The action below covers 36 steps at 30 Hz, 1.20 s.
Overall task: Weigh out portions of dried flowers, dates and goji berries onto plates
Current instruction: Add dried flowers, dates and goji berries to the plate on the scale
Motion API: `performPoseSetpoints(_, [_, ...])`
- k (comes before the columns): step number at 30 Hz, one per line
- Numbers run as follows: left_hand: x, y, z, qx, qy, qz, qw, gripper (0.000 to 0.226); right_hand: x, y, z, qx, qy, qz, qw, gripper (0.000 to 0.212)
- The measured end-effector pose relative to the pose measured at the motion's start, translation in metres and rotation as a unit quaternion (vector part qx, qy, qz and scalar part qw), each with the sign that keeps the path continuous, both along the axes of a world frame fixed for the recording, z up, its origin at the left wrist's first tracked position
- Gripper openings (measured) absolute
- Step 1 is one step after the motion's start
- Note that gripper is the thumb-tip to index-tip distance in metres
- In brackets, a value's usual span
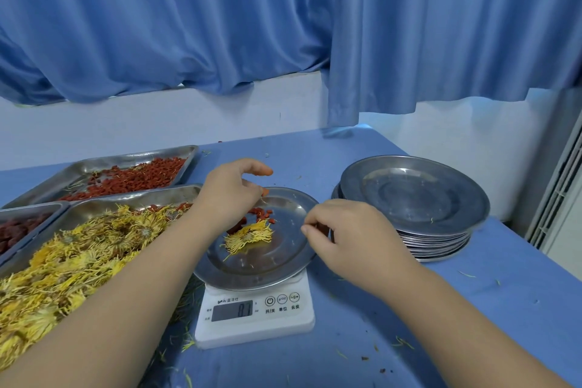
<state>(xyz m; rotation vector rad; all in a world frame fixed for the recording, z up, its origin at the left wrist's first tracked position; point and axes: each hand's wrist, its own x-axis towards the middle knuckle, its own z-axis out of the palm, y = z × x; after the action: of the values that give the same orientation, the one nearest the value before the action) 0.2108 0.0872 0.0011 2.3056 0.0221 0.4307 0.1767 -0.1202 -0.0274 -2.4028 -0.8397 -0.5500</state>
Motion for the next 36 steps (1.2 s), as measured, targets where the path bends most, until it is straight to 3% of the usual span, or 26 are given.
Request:
performPoseSetpoints(5, [0.000,0.004,-0.003,0.074,-0.025,-0.007,0.997,0.019,0.000,0.000,0.000,-0.004,-0.008,-0.006,1.000,0.018])
performPoseSetpoints(8, [-0.002,0.006,-0.001,0.043,-0.021,-0.006,0.999,0.011,0.000,0.001,0.000,-0.011,-0.010,-0.014,1.000,0.019])
performPoseSetpoints(13, [-0.012,0.009,0.005,-0.030,0.017,-0.057,0.998,0.029,-0.001,0.002,-0.001,-0.016,0.004,-0.039,0.999,0.018])
performPoseSetpoints(18, [-0.034,0.020,0.018,-0.184,0.012,-0.093,0.979,0.023,0.001,0.004,-0.008,-0.016,0.081,-0.109,0.991,0.020])
performPoseSetpoints(23, [-0.045,0.037,0.034,-0.370,0.010,-0.100,0.923,0.021,0.004,0.010,-0.012,0.022,0.184,-0.119,0.975,0.021])
performPoseSetpoints(28, [-0.048,0.054,0.048,-0.443,-0.001,-0.099,0.891,0.020,0.004,0.016,-0.016,0.160,0.352,-0.073,0.919,0.012])
performPoseSetpoints(36, [-0.051,0.073,0.050,-0.478,-0.016,-0.093,0.874,0.021,0.002,0.018,-0.013,0.387,0.435,0.008,0.813,0.012])
